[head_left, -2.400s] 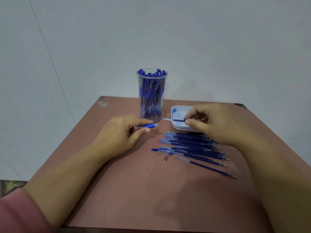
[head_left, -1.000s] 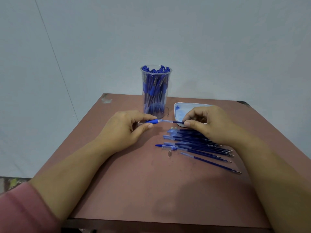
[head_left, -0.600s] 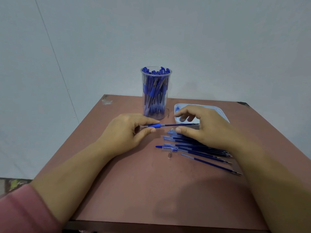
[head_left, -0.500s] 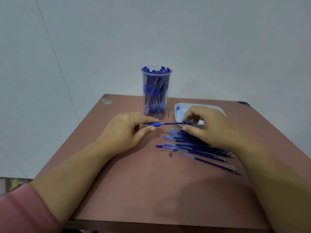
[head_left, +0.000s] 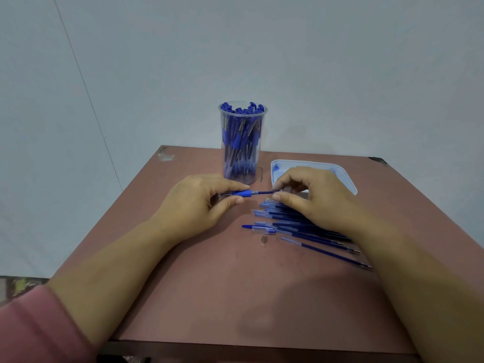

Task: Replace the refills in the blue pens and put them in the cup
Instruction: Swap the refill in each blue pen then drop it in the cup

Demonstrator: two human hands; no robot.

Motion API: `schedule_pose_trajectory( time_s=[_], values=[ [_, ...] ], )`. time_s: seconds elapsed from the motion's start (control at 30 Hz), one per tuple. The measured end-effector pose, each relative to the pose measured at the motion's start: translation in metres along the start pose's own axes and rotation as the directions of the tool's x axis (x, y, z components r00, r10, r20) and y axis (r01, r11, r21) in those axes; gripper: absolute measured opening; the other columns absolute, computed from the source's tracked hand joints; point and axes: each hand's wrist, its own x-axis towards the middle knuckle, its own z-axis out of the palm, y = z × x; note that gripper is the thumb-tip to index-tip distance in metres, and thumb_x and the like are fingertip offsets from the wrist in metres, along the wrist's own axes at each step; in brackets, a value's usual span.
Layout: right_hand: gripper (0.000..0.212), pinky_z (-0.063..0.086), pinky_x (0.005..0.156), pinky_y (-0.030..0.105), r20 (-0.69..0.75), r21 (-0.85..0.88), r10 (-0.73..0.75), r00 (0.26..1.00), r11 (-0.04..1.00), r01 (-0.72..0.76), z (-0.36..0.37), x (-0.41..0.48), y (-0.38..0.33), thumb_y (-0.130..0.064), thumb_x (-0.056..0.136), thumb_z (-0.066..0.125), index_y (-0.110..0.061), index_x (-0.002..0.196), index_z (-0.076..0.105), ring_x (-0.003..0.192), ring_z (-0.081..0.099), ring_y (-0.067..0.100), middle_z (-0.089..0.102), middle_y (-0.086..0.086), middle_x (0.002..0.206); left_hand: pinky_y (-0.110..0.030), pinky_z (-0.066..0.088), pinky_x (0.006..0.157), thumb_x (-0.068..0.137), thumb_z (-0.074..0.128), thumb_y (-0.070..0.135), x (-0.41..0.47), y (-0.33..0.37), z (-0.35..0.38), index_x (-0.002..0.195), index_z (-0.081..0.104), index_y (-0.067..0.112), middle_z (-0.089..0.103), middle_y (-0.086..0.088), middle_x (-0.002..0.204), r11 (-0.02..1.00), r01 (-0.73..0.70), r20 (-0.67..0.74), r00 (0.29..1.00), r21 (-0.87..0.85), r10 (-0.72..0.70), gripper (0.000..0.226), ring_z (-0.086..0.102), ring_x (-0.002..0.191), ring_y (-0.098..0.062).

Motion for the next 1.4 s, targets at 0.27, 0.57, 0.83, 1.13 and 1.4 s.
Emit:
schedule_pose_trajectory(
  time_s=[0.27,0.57,0.83,1.13,1.4],
  values=[
    [0.013,0.048,0.083,0.022,-0.007,0.04,0.012,1.0,0.999,-0.012,0.006,0.001,-0.003,-0.027,0.086,0.071,-0.033,0.096,0.066,0.086,0.059,0.003,0.064,-0.013,0.089,-0.028,0.052,0.067,0.09,0.056,0.048,0.0,-0.001,0.0,0.114,0.07,0.034,0.061,0.026,0.087,1.0,-0.013,-0.004,1.0,-0.009,0.013,0.032,0.057,0.072,0.002],
    [0.024,0.049,0.082,0.023,0.042,0.046,0.022,0.999,0.999,-0.024,-0.001,-0.005,-0.008,-0.019,0.084,0.07,-0.039,0.094,0.063,0.085,0.059,0.01,0.062,-0.009,0.093,-0.018,0.044,0.067,0.09,0.059,0.046,-0.001,-0.003,0.0,0.114,0.07,0.034,0.057,0.033,0.084,1.0,0.0,-0.008,1.0,0.0,0.0,0.03,0.056,0.072,0.005],
    [0.019,0.046,0.077,0.02,0.36,-0.082,-0.007,0.933,0.996,0.039,0.003,-0.011,-0.017,-0.041,0.074,0.079,-0.041,0.092,0.073,0.089,0.056,0.003,0.056,-0.013,0.09,-0.016,0.043,0.067,0.09,0.06,0.043,-0.001,-0.004,0.0,0.114,0.07,0.035,0.057,0.03,0.083,1.0,0.015,0.002,1.0,0.014,-0.015,0.028,0.054,0.072,0.007],
    [0.008,0.052,0.071,0.023,0.297,0.093,0.02,0.955,0.994,-0.05,0.004,-0.008,-0.013,-0.026,0.08,0.077,-0.028,0.088,0.074,0.071,0.061,0.003,0.069,-0.007,0.079,-0.016,0.042,0.066,0.089,0.059,0.044,-0.001,-0.003,0.0,0.114,0.071,0.034,0.058,0.03,0.083,1.0,0.019,-0.001,1.0,0.001,-0.019,0.029,0.055,0.073,0.008],
    [0.02,0.051,0.07,0.016,-0.037,0.238,0.074,0.997,0.969,-0.063,-0.003,-0.004,-0.005,-0.009,0.08,0.075,-0.027,0.079,0.068,0.067,0.059,0.002,0.067,-0.009,0.073,-0.019,0.046,0.068,0.089,0.058,0.045,-0.001,-0.002,0.0,0.114,0.071,0.033,0.062,0.025,0.086,1.0,0.022,-0.007,1.0,-0.014,-0.022,0.03,0.058,0.074,0.001]
  ],
)
